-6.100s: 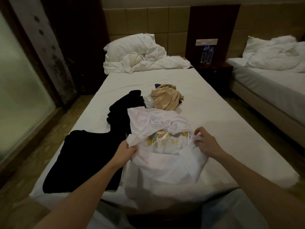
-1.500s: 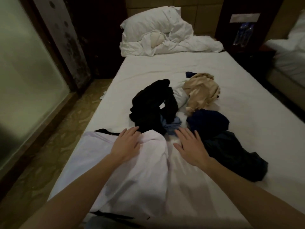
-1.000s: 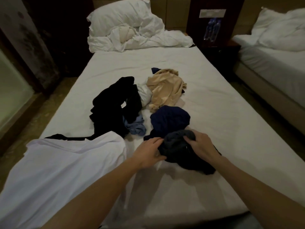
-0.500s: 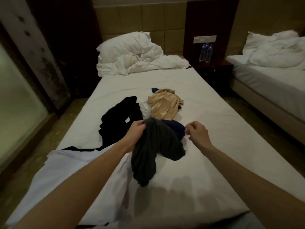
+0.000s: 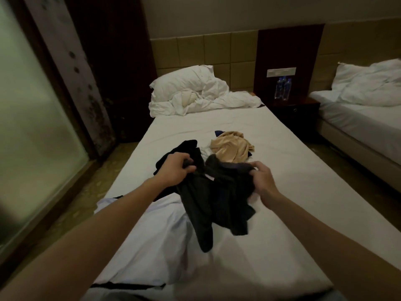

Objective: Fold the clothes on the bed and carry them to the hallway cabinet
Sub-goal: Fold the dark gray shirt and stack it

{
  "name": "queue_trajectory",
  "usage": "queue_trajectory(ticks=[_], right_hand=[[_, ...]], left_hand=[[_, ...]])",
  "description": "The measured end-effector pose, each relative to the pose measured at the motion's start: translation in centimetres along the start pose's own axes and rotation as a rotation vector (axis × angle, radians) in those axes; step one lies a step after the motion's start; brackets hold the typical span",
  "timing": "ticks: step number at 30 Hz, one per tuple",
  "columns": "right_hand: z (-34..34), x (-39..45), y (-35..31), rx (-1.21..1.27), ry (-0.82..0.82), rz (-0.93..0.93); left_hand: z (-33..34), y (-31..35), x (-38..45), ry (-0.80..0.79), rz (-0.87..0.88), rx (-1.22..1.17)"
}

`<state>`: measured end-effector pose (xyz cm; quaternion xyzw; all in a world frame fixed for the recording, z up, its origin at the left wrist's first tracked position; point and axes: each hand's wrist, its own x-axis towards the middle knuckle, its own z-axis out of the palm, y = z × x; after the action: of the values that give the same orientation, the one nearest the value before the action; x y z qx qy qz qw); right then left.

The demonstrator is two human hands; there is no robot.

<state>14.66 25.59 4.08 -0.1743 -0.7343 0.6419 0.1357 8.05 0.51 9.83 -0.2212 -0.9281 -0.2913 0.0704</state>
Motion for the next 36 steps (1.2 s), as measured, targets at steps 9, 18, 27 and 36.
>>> queue_trajectory(ticks=[9, 18, 27, 36], right_hand=[[-6.4, 1.4, -0.7, -0.377, 0.09, -0.002], [-1.7, -1.5, -5.0, -0.045, -0.351, 0.013], [-2.7, -0.8, -5.7, -0.21, -0.561, -0.048], [-5.3, 1.5, -1.8, -0.69, -0.571, -0.062]], left_hand=[[-3.8, -5.5, 0.1, 0.174, -0.185, 0.205], [2.4, -1.4, -1.2, -0.509, 0.022, -0.067], [3.8, 3.8, -0.5, -0.144, -0.058, -0.739], [-1.7, 0.1, 2.4, 0.221, -0.255, -0.621]])
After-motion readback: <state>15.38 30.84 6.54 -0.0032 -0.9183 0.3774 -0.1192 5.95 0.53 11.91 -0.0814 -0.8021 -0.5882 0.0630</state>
